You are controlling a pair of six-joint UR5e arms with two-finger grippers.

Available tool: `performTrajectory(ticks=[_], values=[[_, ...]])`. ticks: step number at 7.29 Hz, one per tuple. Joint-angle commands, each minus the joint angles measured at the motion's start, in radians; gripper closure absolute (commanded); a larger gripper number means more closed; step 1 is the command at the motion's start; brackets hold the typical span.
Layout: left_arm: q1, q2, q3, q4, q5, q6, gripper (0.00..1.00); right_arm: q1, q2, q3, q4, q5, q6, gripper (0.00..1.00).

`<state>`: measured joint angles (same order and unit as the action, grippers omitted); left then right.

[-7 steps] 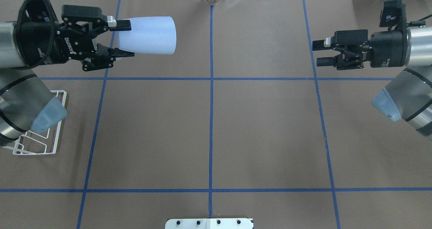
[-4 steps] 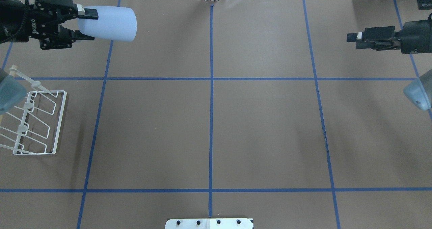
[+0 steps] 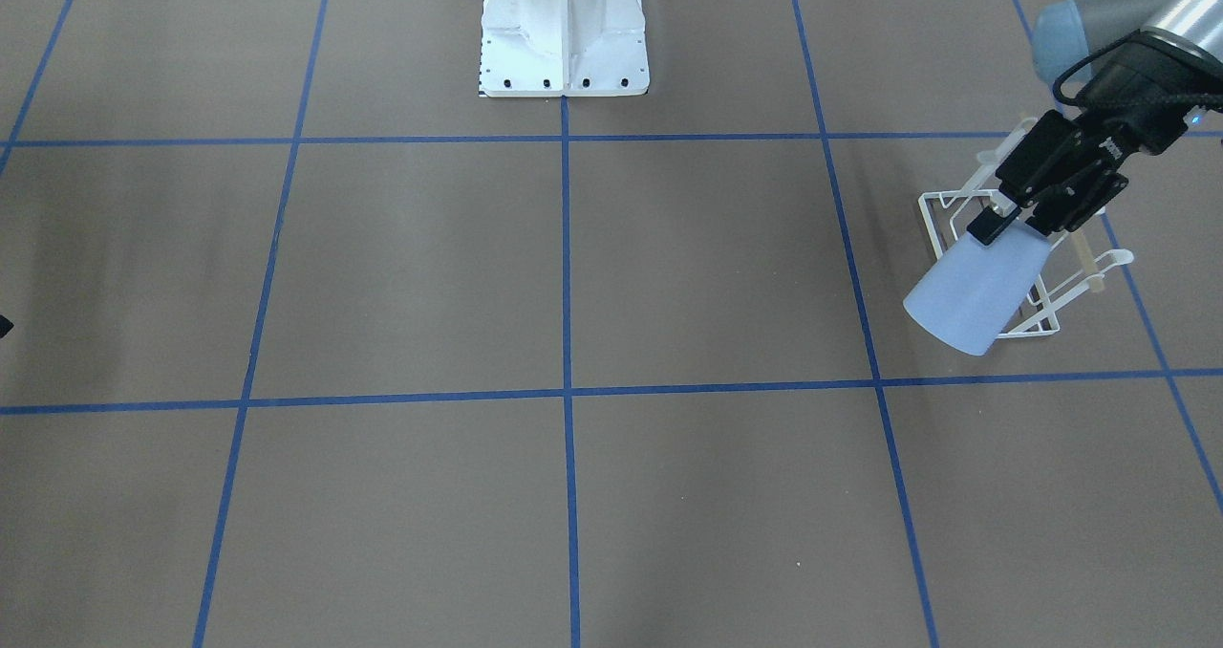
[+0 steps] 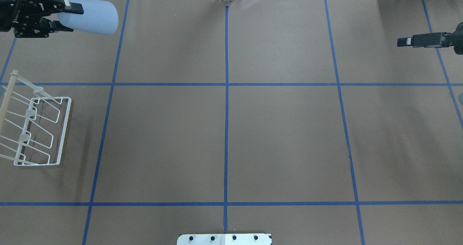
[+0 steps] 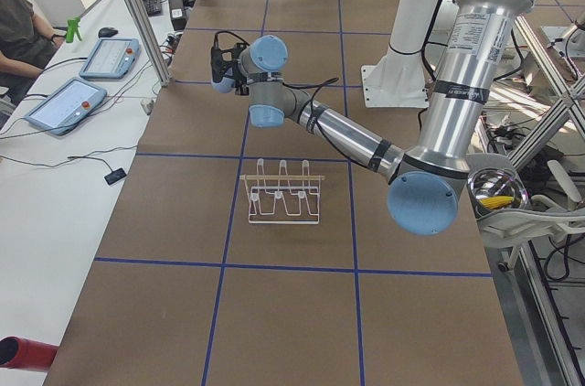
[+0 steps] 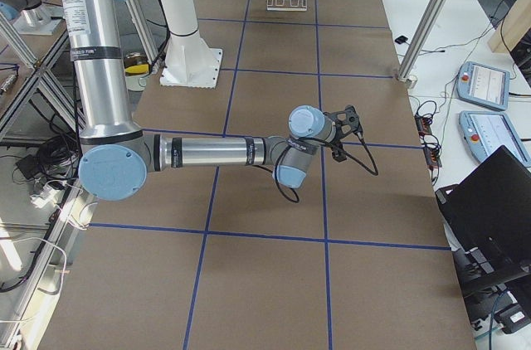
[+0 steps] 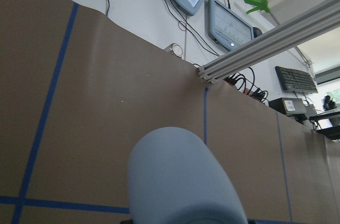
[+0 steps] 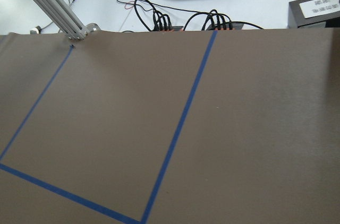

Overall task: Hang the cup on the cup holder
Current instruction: 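Carry the cup with the left gripper over the wire rack and lower it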

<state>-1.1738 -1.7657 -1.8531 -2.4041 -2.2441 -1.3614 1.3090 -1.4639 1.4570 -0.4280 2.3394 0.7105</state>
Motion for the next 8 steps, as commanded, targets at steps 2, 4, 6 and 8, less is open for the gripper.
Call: performTrajectory(ticks=[2,4,6,8], values=[[-0.009,0.011,-0.251,0.705,0.0,0.449,1.0,0.061,-0.006,0.003,-0.214,0.005,-0.292,0.0],[-0.006,-0.018,-0.316,1.025,-0.002,0.64,1.0,0.084,-0.004,0.013,-0.317,0.027,-0.321,0.0],[-0.007,-0.049,-0.299,1.17,-0.041,0.766,1.0,0.099,0.002,0.014,-0.465,0.041,-0.46,0.0],[-0.016,-0.084,-0.267,1.259,-0.055,0.848,1.0,0.102,0.003,0.016,-0.517,0.043,-0.511,0.0]])
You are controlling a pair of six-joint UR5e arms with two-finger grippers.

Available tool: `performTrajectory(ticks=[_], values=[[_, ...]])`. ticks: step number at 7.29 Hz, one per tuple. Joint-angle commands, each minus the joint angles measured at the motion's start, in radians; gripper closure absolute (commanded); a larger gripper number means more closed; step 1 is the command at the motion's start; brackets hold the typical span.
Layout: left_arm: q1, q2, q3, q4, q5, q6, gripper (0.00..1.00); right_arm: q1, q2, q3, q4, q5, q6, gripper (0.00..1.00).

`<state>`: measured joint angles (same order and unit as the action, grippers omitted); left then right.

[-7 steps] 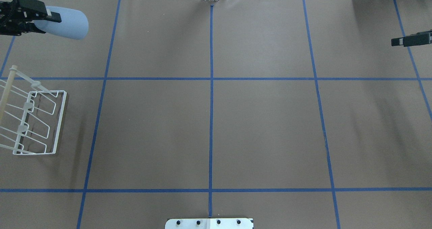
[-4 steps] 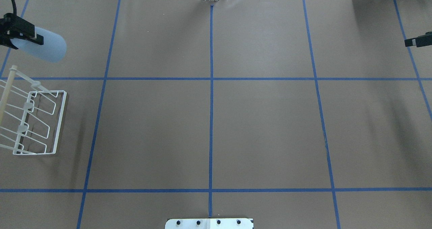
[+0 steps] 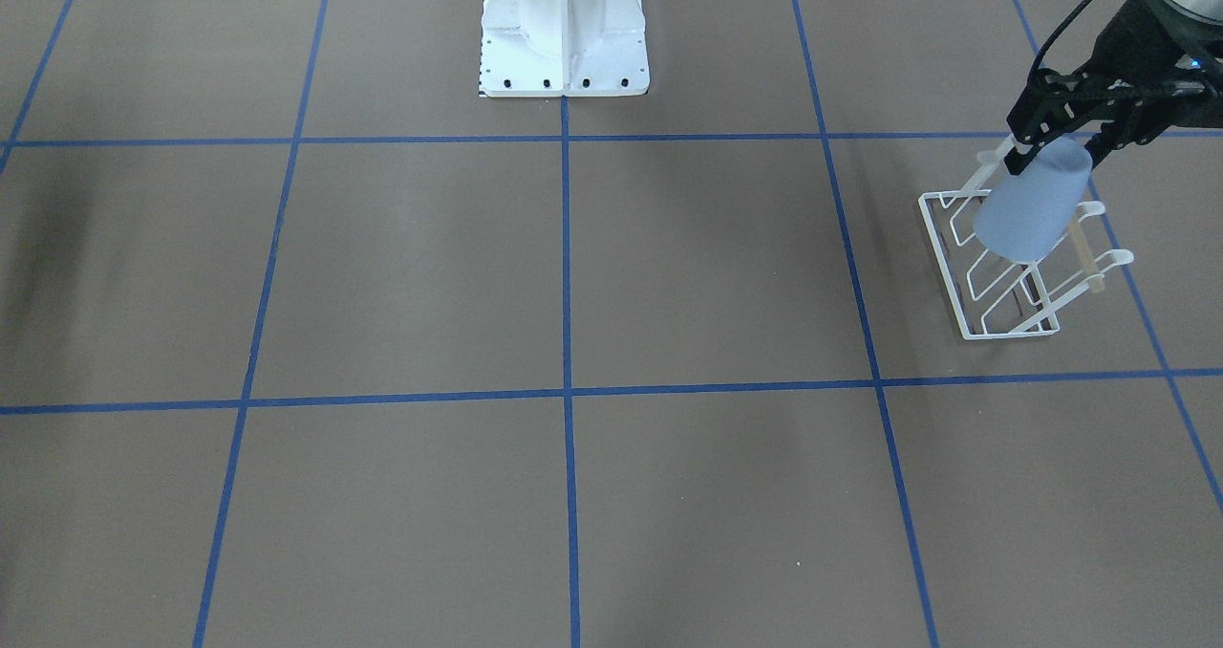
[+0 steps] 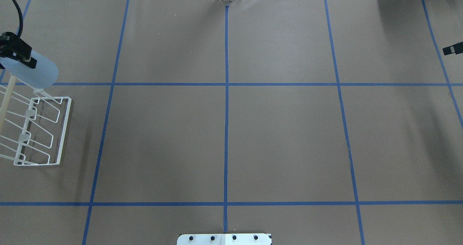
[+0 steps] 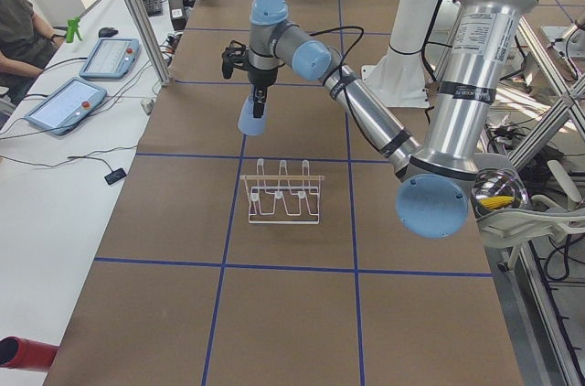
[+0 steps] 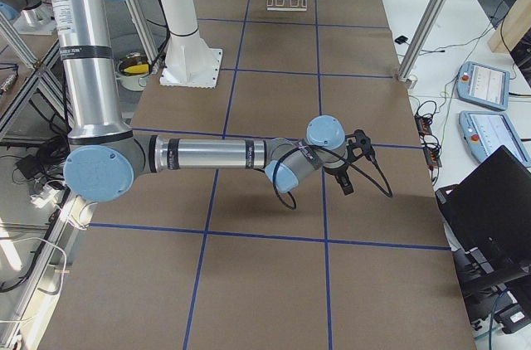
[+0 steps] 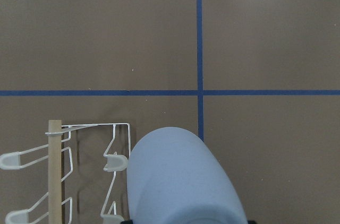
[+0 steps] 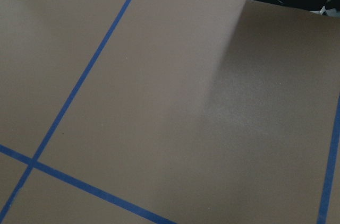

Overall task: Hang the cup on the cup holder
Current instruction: 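Carry the cup with the left gripper over the wire rack and lower it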

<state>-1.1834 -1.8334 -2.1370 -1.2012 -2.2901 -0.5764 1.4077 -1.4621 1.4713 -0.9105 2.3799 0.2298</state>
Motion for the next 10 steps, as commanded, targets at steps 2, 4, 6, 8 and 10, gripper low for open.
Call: performTrajectory(ticks=[2,4,6,8,10], values=[[-0.036,-0.033,0.109,0.063,-0.101,0.092,1.0,0.013,-0.003,0.017,-0.069,0.054,-0.032,0.0],[-0.039,-0.026,0.12,0.063,-0.104,0.092,1.0,0.008,-0.012,0.024,-0.092,0.056,-0.033,0.0],[-0.041,-0.024,0.149,0.063,-0.101,0.148,1.0,0.005,-0.014,0.073,-0.261,0.056,-0.125,0.0],[-0.041,-0.023,0.17,0.058,-0.098,0.15,1.0,0.013,-0.021,0.177,-0.449,0.051,-0.2,0.0],[-0.041,-0.023,0.212,0.051,-0.106,0.151,1.0,0.013,-0.026,0.245,-0.537,0.044,-0.217,0.0]])
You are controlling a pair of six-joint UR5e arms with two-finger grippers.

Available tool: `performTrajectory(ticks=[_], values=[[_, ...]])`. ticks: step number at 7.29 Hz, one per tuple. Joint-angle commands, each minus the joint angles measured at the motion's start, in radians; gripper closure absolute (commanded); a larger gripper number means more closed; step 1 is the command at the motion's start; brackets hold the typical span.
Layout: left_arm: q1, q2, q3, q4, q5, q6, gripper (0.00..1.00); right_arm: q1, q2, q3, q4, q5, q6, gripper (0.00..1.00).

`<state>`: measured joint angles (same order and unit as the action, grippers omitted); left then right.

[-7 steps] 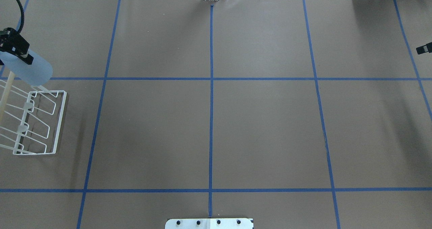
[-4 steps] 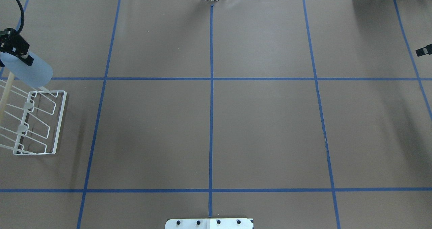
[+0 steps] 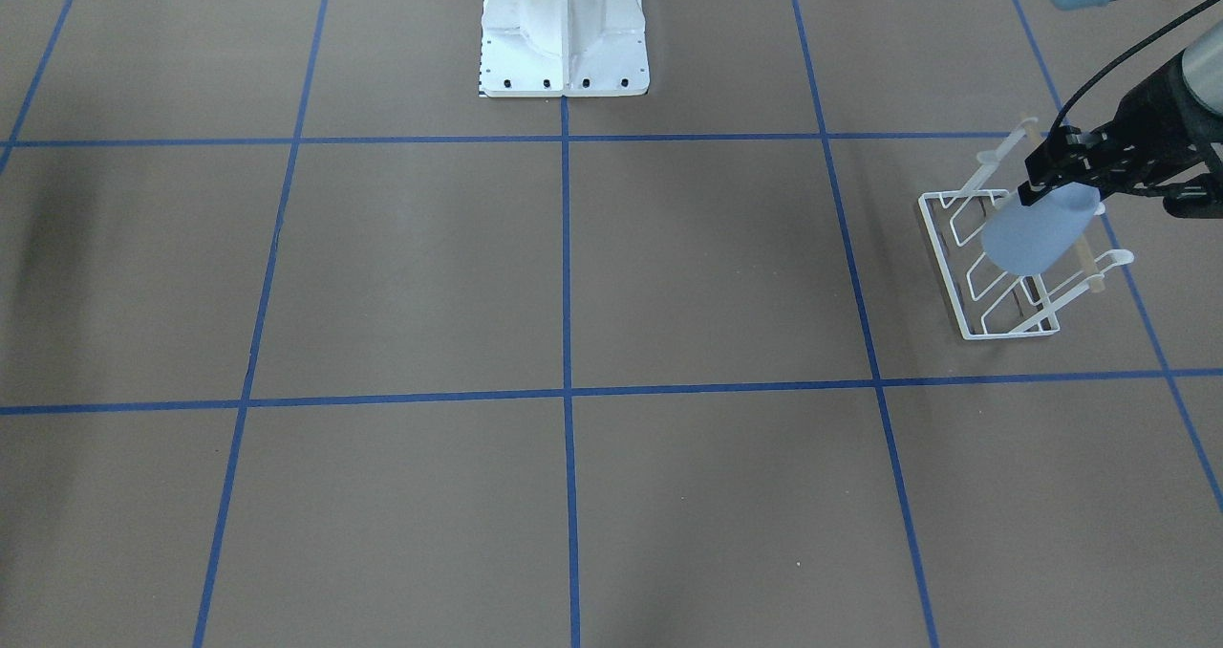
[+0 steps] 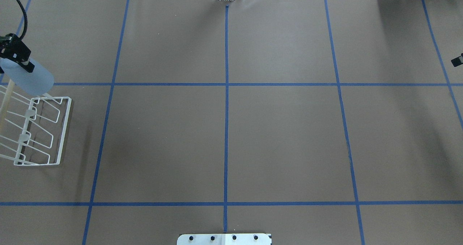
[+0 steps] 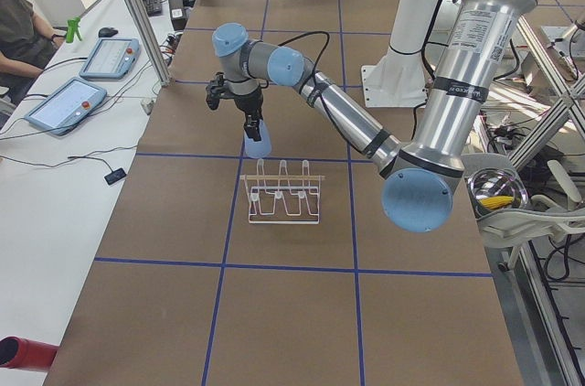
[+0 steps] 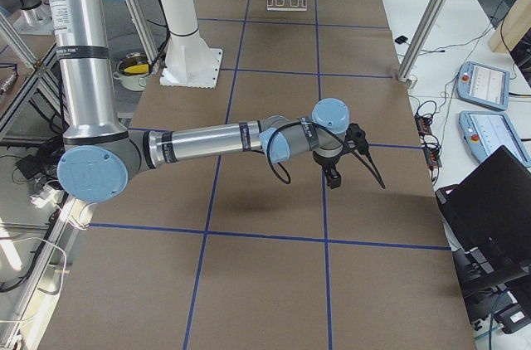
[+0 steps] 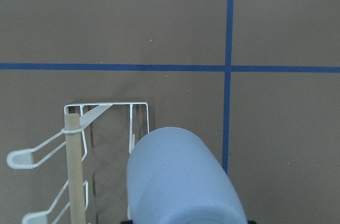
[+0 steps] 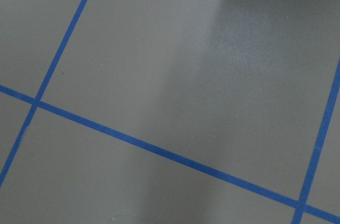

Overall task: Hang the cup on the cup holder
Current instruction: 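Carry the cup with the left gripper over the wire rack and lower it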

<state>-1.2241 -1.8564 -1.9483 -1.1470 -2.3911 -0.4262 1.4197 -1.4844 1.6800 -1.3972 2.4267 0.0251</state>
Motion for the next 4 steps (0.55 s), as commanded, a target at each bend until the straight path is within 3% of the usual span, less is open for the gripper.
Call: performTrajectory(ticks=[1,4], values=[[0.001,0.005,0.028,-0.005,-0.005,0.001,1.0,-0.004,-0.005,0.036,-0.051,-0.003,-0.013,0.0],[0.003,0.006,0.048,-0.008,-0.008,0.018,1.0,-0.004,-0.014,0.038,-0.051,-0.005,-0.011,0.0]])
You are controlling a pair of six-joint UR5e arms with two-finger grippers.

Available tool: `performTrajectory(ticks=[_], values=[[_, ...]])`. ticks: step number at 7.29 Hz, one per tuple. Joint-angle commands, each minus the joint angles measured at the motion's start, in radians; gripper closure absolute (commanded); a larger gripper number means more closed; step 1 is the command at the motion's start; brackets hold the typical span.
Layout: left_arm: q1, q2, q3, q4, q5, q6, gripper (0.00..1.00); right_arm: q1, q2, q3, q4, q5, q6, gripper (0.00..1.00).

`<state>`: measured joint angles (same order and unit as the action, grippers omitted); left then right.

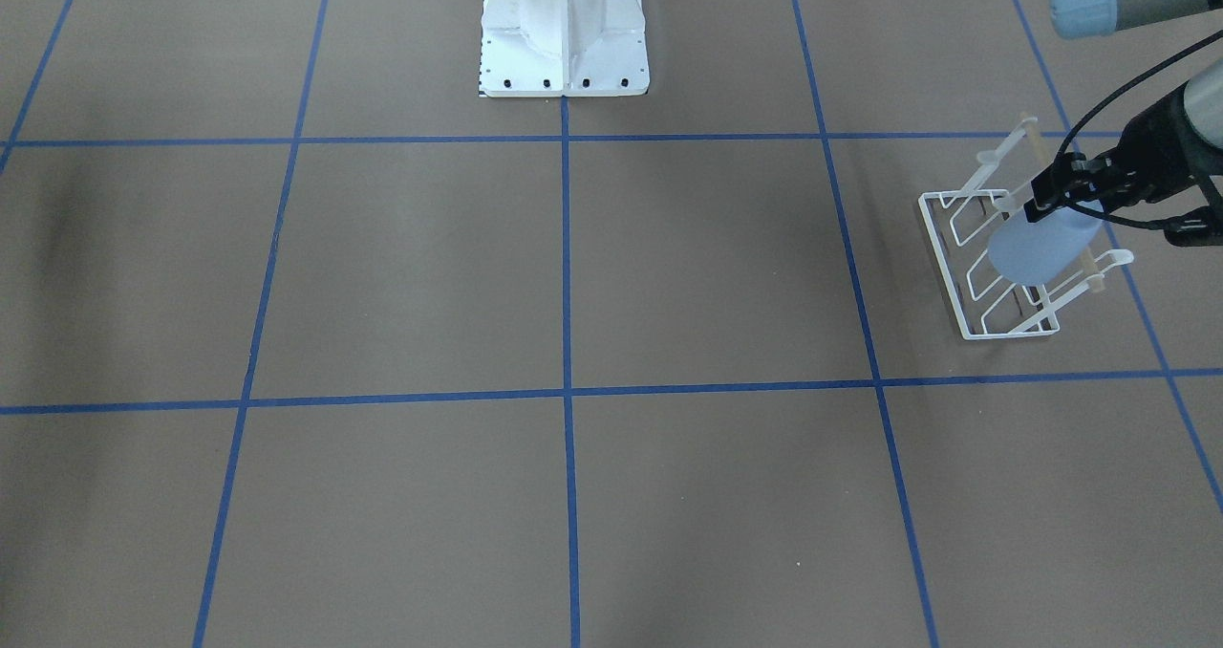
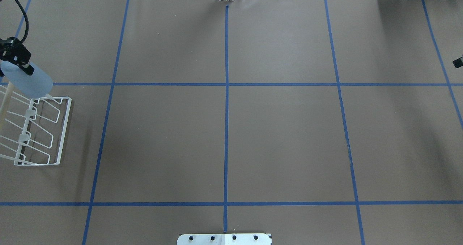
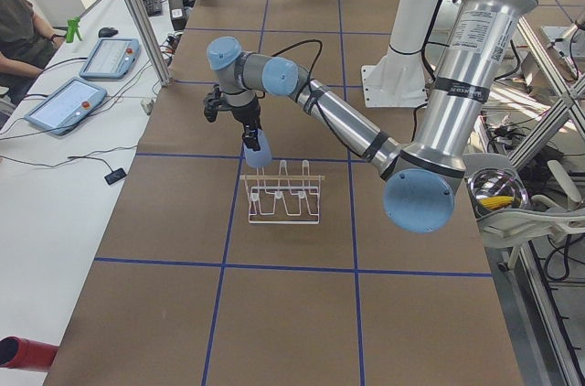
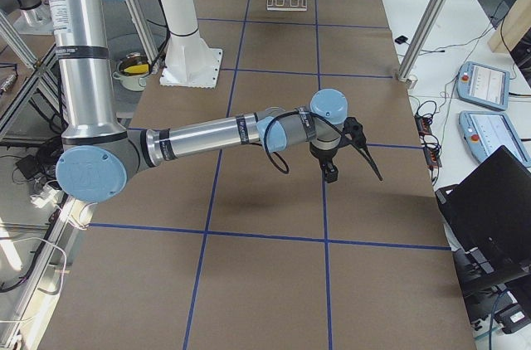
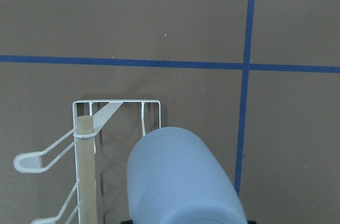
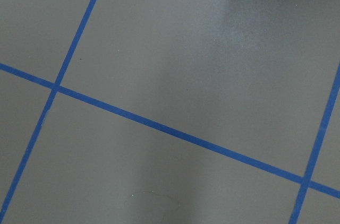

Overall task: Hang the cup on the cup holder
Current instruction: 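Carry the cup with the left gripper over the wire rack and lower it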

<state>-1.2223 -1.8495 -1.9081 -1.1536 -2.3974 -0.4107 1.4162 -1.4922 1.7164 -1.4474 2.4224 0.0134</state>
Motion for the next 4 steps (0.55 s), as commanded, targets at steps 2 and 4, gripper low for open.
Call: performTrajectory(ticks=[2,4], values=[[0.003,0.001,0.052,-0.053,-0.003,0.003,1.0,-0.002,-0.008,0.002,-0.001,0.0,-0.001,0.0],[0.006,0.016,0.092,-0.099,-0.057,0.001,1.0,-0.002,-0.01,0.002,0.001,0.0,0.0,0.0]])
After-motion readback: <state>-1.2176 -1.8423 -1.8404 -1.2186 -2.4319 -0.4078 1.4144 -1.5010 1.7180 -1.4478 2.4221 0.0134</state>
